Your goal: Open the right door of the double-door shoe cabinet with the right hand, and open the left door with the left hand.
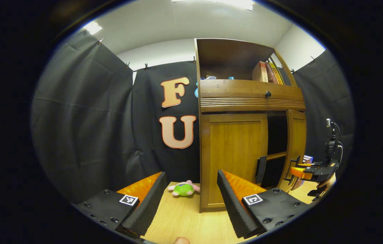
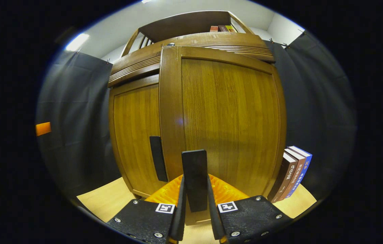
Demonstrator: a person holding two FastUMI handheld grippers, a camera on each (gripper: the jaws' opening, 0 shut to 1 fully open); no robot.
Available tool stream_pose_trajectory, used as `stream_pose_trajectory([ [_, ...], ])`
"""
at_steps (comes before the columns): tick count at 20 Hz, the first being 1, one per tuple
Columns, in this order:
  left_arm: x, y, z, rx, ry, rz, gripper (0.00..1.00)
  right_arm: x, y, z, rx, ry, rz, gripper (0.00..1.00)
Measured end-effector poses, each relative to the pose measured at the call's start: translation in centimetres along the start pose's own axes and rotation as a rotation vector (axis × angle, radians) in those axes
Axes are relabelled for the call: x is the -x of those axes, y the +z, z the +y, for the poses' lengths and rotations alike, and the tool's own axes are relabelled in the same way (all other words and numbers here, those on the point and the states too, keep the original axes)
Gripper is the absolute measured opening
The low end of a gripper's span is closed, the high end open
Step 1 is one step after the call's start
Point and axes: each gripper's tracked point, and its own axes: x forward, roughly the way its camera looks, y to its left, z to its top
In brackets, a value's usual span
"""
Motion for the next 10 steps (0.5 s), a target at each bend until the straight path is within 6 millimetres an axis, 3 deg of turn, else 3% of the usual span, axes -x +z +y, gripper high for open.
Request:
stream_pose_trajectory([
  [10,0.3,-0.1,-0.8,0.014,-0.035,0.008,0.96,5.7,0.5,-3.1,0.0,-0.026,-0.007,0.3],
])
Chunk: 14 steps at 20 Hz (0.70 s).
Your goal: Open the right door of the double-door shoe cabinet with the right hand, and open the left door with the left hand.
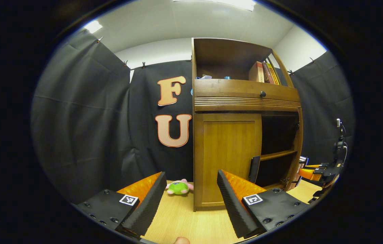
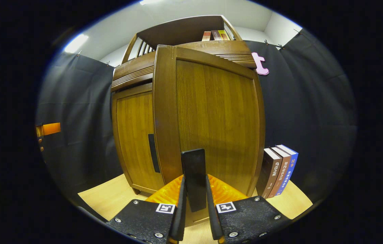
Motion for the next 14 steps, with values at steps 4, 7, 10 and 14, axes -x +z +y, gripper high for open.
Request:
stream_pose_trajectory([
  [4,0.0,0.0,-0.3,-0.006,-0.019,-0.001,0.96,2.8,-0.1,-1.8,0.006,-0.033,-0.003,0.27],
  [7,0.0,0.0,-0.9,-0.002,-0.047,-0.001,0.95,4.6,0.0,-3.4,0.018,-0.087,-0.003,0.31],
  [10,0.0,0.0,-1.1,-0.007,-0.055,-0.002,0.95,5.8,-0.1,-4.8,0.035,-0.122,-0.006,0.14],
  [14,0.2,-0.3,-1.5,-0.009,-0.08,0.014,0.95,6.8,0.0,-6.2,0.014,-0.135,-0.006,0.11],
])
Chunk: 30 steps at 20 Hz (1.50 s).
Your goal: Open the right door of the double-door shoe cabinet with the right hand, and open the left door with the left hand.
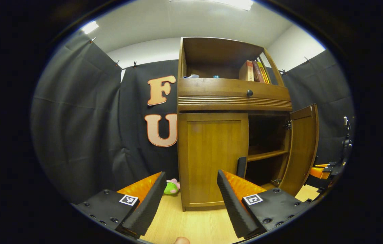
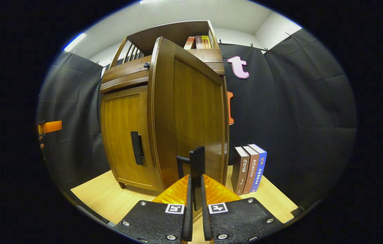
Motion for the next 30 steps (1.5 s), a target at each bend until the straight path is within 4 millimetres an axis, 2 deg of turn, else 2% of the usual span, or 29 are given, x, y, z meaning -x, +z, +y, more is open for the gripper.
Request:
stream_pose_trajectory([
  [3,0.1,-0.1,0.0,-0.011,-0.005,0.006,0.95,0.6,0.0,-1.6,0.002,-0.021,-0.003,0.1],
  [4,0.0,-0.1,-0.2,-0.003,-0.012,0.005,0.95,0.8,0.0,-2.3,0.003,-0.029,-0.004,0.19],
  [5,0.0,-0.1,-0.6,0.007,-0.026,0.006,0.95,1.1,0.1,-2.9,0.003,-0.037,-0.003,0.19],
  [6,0.1,-0.2,-1.0,0.014,-0.039,0.009,0.95,1.2,0.1,-3.6,0.007,-0.046,-0.004,0.18],
  [7,0.0,-0.3,-1.3,0.016,-0.047,0.014,0.95,1.5,0.1,-4.4,0.012,-0.058,-0.004,0.07],
  [8,0.0,-0.4,-1.3,0.015,-0.052,0.018,0.95,1.6,0.2,-5.2,0.014,-0.07,-0.005,0.06],
  [9,-0.1,-0.4,-1.4,0.015,-0.057,0.02,0.95,1.7,0.2,-6.0,0.015,-0.076,-0.006,0.05],
  [10,0.0,-0.5,-1.6,0.014,-0.065,0.025,0.95,1.7,0.2,-6.6,0.011,-0.081,-0.008,0.15],
  [11,0.0,-0.5,-1.7,0.01,-0.069,0.029,0.95,1.8,0.2,-7.4,0.006,-0.086,-0.009,0.05],
  [12,0.1,-0.5,-1.6,0.004,-0.072,0.029,0.95,1.9,0.3,-8.1,0.005,-0.091,-0.01,0.15],
  [13,-0.1,-0.5,-1.7,-0.002,-0.075,0.029,0.99,1.9,0.2,-8.8,0.002,-0.095,-0.012,0.04],
  [18,0.0,-0.9,-2.1,-0.009,-0.088,0.044,0.95,1.9,0.4,-11.7,-0.018,-0.093,-0.017,0.04],
  [20,-0.1,-0.9,-2.2,-0.022,-0.096,0.042,0.99,1.8,0.4,-12.9,-0.037,-0.099,-0.019,0.04],
  [25,-0.8,-0.9,-2.6,-0.036,-0.111,0.029,0.97,2.5,0.1,-16.1,-0.076,-0.114,-0.018,0.05],
  [26,-0.7,-1.0,-2.8,-0.03,-0.117,0.032,0.97,2.8,0.1,-16.1,-0.096,-0.101,-0.015,0.19],
  [27,-0.8,-1.1,-3.0,-0.027,-0.124,0.037,0.97,3.0,-0.1,-16.6,-0.109,-0.101,-0.012,0.04],
  [28,-0.7,-1.3,-3.2,-0.026,-0.131,0.043,0.98,3.2,-0.1,-17.3,-0.109,-0.117,-0.018,0.04],
  [29,-0.8,-1.4,-3.4,-0.025,-0.135,0.049,0.98,3.4,0.1,-18.1,-0.102,-0.136,-0.028,0.2],
  [30,-0.9,-1.5,-3.4,-0.025,-0.138,0.056,0.98,3.6,0.3,-18.8,-0.092,-0.155,-0.036,0.06],
])
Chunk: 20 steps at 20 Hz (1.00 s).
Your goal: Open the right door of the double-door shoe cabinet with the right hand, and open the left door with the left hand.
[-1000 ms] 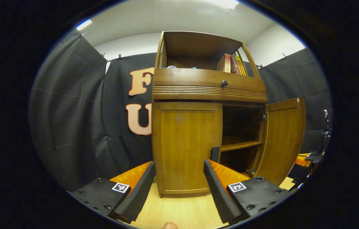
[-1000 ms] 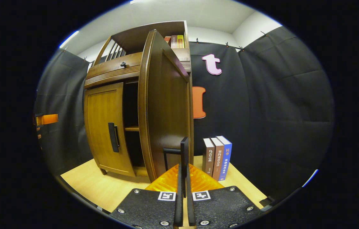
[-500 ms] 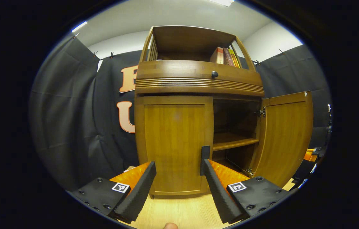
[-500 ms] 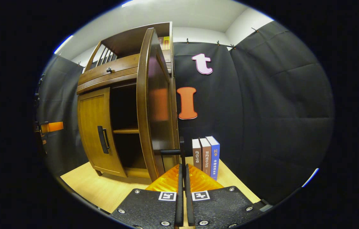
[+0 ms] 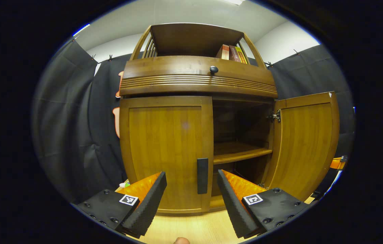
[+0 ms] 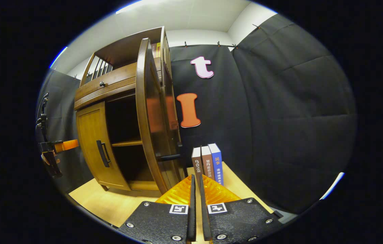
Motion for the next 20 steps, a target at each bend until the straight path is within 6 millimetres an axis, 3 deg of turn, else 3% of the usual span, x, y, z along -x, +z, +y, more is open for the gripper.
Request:
stream_pose_trajectory([
  [1,-0.2,0.0,-0.1,-0.003,0.0,0.005,0.98,0.2,0.1,-0.6,0.01,-0.019,-0.011,0.2],
  [2,-0.2,-0.3,0.0,-0.007,0.003,0.01,0.99,0.2,0.3,-1.2,0.015,-0.034,-0.021,0.07],
  [3,-0.4,-0.4,0.0,-0.009,0.007,0.015,0.98,0.3,0.6,-1.5,0.016,-0.045,-0.025,0.09],
  [5,-0.7,-0.5,-0.1,-0.007,0.008,0.022,0.98,0.4,0.7,-1.8,0.017,-0.052,-0.032,0.35],
  [7,-1.0,-0.6,-0.2,-0.001,0.012,0.028,0.97,0.5,0.8,-2.2,0.012,-0.053,-0.033,0.22],
  [9,-1.3,-1.0,-0.1,-0.004,0.024,0.032,0.96,0.4,0.7,-2.4,0.007,-0.051,-0.034,0.57],
  [15,-2.0,-1.5,0.0,0.005,0.022,0.032,0.96,0.1,0.7,-2.9,0.027,-0.078,-0.05,0.92],
  [17,-2.1,-1.8,0.0,0.008,0.023,0.046,0.96,0.0,0.9,-3.0,0.026,-0.085,-0.061,0.96],
  [18,-1.9,-1.9,0.1,0.005,0.027,0.054,0.96,0.0,1.0,-2.9,0.024,-0.088,-0.067,0.87],
  [19,-1.9,-2.0,0.0,0.007,0.022,0.057,0.96,-0.1,1.2,-3.0,0.023,-0.092,-0.072,0.93],
  [20,-2.0,-2.0,-0.1,0.013,0.017,0.057,0.97,0.0,1.2,-3.1,0.021,-0.097,-0.078,0.87],
])
